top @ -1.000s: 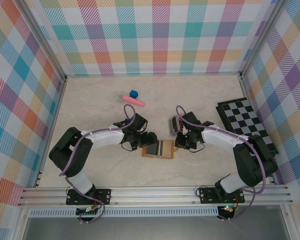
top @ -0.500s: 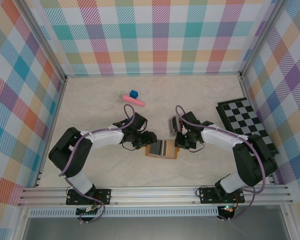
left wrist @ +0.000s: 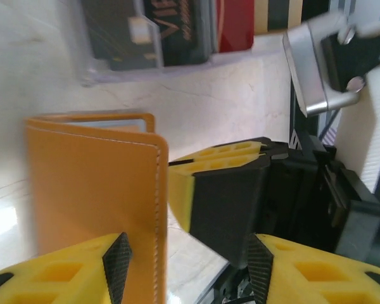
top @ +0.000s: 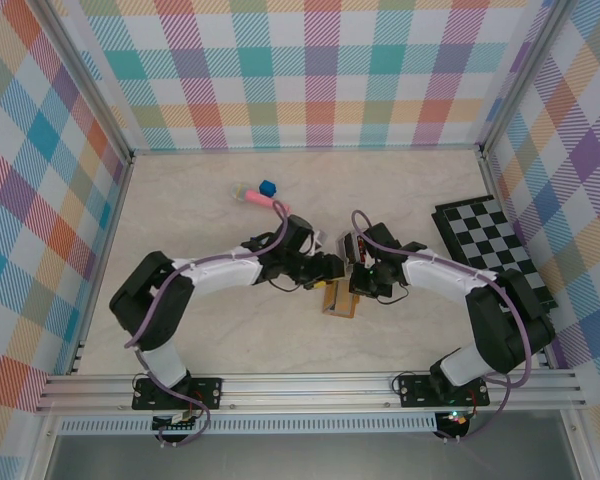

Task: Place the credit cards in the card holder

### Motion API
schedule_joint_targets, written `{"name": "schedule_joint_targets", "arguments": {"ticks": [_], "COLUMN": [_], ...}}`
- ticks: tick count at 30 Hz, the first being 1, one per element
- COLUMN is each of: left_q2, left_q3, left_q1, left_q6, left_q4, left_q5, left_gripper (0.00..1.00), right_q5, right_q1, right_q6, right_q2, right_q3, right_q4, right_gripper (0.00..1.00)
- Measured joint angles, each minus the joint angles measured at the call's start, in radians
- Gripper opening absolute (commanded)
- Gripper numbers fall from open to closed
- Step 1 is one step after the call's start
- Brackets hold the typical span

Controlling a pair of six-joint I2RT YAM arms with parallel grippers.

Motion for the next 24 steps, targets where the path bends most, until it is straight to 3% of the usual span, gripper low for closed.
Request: {"name": "schedule_joint_targets", "arguments": {"ticks": [10, 24], "left_q2": [0.068, 0.068], "left_q3": [0.013, 0.013], "left_q1": [-0.035, -0.035], "left_q6": [-0.056, -0.045], "left_q4": [0.044, 0.023], "left_q5": [0.003, -0.011], "left_gripper": [0.58, 0.58], "right_q5": [0.085, 0.065], "right_q1": [-0.002, -0.002], "right_q6": [0.03, 0.029], "right_q2": [-0.099, -0.122], "right_q3": [-0.004, -0.004], "right_q4": [-0.085, -0.109], "right_gripper": [0.22, 0.13]}}
